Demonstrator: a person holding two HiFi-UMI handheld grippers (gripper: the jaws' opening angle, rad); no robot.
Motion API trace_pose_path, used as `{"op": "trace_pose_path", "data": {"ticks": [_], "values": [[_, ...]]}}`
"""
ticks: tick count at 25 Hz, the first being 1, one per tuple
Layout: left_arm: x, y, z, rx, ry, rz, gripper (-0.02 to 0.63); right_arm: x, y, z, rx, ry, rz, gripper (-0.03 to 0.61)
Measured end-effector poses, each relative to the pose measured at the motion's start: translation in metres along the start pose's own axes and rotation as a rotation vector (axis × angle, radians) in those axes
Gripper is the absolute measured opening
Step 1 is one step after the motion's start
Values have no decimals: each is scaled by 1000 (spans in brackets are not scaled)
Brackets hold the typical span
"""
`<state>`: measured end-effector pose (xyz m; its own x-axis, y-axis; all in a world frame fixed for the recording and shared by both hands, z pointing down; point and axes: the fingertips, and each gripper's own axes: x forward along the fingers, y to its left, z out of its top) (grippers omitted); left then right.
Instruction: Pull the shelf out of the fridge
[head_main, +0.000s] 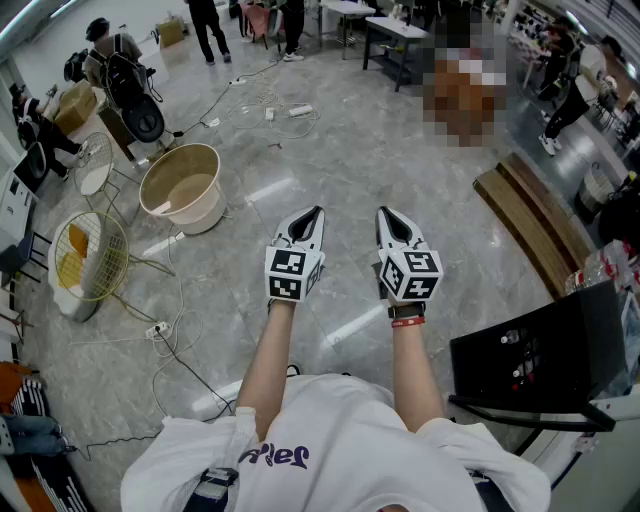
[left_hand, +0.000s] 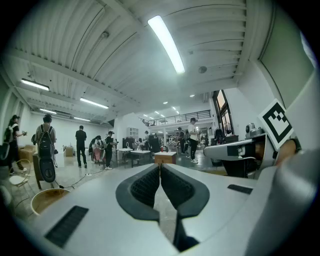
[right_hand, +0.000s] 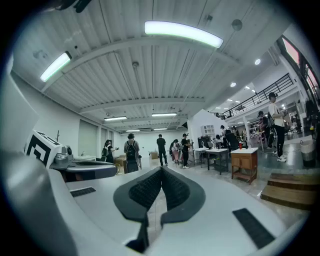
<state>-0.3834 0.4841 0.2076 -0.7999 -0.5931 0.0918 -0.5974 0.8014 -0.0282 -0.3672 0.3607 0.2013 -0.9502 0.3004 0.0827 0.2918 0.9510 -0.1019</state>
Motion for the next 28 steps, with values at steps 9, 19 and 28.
{"op": "trace_pose_path", "data": {"ticks": [9, 19, 28], "values": [[13, -25, 5, 8, 8, -18, 26, -12, -31, -2, 106, -5, -52, 14], [73, -75, 5, 17, -15, -241, 26, -28, -78, -24, 161, -17, -190, 14], [119, -131, 0, 32, -19, -553, 26, -59, -112, -33, 170, -62, -460, 11]]}}
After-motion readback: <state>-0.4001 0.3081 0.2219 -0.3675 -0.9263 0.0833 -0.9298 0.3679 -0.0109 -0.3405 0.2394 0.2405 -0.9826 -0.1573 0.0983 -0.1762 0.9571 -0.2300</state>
